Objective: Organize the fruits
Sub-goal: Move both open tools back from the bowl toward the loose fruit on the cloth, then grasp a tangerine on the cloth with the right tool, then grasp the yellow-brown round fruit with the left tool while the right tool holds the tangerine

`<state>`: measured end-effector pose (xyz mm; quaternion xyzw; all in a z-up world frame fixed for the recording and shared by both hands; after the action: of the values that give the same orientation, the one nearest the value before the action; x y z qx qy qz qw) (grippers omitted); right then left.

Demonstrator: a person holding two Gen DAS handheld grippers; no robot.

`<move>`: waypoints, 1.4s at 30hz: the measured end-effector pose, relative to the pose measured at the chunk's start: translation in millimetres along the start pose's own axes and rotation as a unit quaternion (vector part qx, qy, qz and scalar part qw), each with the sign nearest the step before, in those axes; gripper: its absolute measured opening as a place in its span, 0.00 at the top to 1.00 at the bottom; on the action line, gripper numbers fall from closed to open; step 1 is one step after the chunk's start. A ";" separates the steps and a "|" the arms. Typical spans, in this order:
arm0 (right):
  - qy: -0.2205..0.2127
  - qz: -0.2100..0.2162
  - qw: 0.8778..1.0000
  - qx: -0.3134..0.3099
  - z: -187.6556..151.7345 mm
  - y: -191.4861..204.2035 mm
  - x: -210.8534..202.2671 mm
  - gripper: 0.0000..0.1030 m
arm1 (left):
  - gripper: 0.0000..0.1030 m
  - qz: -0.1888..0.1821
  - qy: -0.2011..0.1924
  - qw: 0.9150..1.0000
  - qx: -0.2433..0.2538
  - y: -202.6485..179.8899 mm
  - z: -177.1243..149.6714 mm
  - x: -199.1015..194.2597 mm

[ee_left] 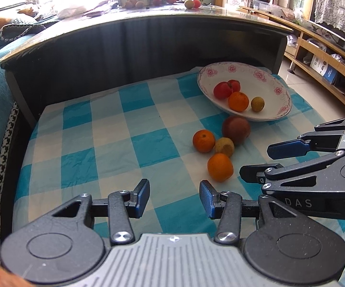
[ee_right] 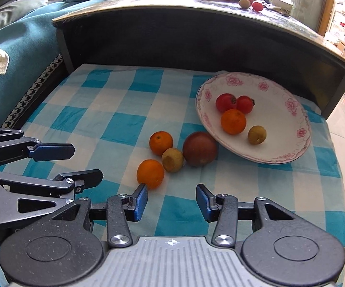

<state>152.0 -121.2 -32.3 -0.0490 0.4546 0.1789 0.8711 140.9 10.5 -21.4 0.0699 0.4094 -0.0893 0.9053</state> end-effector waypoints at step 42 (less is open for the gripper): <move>0.006 0.023 0.999 0.027 -12.6 -37.8 6.1 0.77 | 0.47 -0.049 0.001 0.999 0.024 -12.2 4.0 20.7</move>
<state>158.9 -158.0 -47.4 -0.0166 0.4656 0.1860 0.8651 154.6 -4.3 -34.9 0.0719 0.4111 -0.1432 0.8974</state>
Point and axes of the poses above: each gripper's, at about its wrist camera, not at the fingertips, and x roughly the way its jaws point, y to its left, z to its top, the point moved 2 cm from there along x, roughly the way its jaws point, and after that the axes turned 6 degrees about z, right-handed, at the moved point
